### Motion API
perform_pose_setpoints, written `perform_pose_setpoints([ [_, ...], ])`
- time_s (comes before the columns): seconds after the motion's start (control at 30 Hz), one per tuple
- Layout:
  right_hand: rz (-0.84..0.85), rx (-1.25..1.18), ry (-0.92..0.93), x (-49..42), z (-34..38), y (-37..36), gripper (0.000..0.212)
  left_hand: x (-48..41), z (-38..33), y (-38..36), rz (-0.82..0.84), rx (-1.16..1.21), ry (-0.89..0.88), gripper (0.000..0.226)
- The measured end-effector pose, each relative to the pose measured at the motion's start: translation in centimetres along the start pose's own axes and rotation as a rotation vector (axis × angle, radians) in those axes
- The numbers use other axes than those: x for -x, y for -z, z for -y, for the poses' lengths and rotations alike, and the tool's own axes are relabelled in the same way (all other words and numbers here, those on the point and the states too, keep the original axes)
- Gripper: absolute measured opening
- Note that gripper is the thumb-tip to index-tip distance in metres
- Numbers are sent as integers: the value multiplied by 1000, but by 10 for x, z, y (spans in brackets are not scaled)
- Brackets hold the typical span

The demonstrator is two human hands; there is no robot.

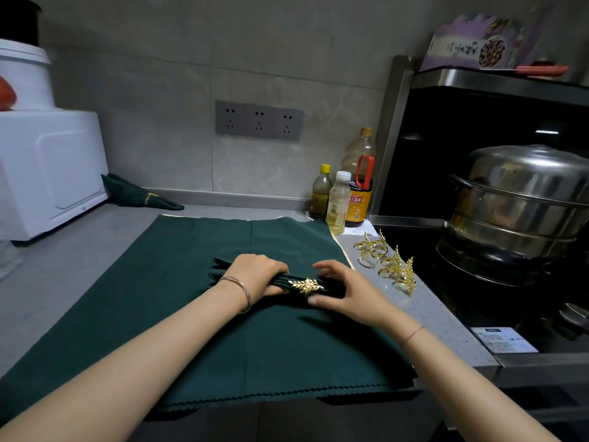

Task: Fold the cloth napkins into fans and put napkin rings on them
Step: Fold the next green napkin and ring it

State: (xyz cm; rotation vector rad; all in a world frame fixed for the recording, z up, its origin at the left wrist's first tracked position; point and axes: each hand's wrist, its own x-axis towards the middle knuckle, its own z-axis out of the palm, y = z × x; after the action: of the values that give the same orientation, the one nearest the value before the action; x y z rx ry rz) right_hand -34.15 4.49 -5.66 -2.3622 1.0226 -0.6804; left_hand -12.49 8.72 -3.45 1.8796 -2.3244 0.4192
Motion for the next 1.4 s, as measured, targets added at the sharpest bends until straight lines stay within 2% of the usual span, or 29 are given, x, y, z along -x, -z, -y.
perform_pose_setpoints([
  [0.07,-10,277,23,6,-1,3,65,2,7,1,9,47,20,34],
  [0.17,-122,490,78,8,-3,0,42,3,6,2,33,80,-20,37],
  [0.27,-178,481,73,9,-1,-4,26,4,1,3,38,95,-81,54],
  [0.37,-203,440,42,9,2,-4,21,4,-12,0,15,102,-142,65],
  [0.6,-208,430,9,10,6,-4,20,-1,-20,-6,-38,96,-122,46],
  [0.97,-242,375,-76,2,11,-13,15,1,9,4,40,-99,-86,49],
  [1.13,-118,336,-80,-3,3,-19,24,15,41,7,92,-116,-56,71],
  [1.3,-51,230,-28,-12,10,-37,59,32,85,9,-14,-43,-28,101],
  [1.4,-69,168,-8,-29,24,-54,58,39,102,6,-84,61,30,117],
])
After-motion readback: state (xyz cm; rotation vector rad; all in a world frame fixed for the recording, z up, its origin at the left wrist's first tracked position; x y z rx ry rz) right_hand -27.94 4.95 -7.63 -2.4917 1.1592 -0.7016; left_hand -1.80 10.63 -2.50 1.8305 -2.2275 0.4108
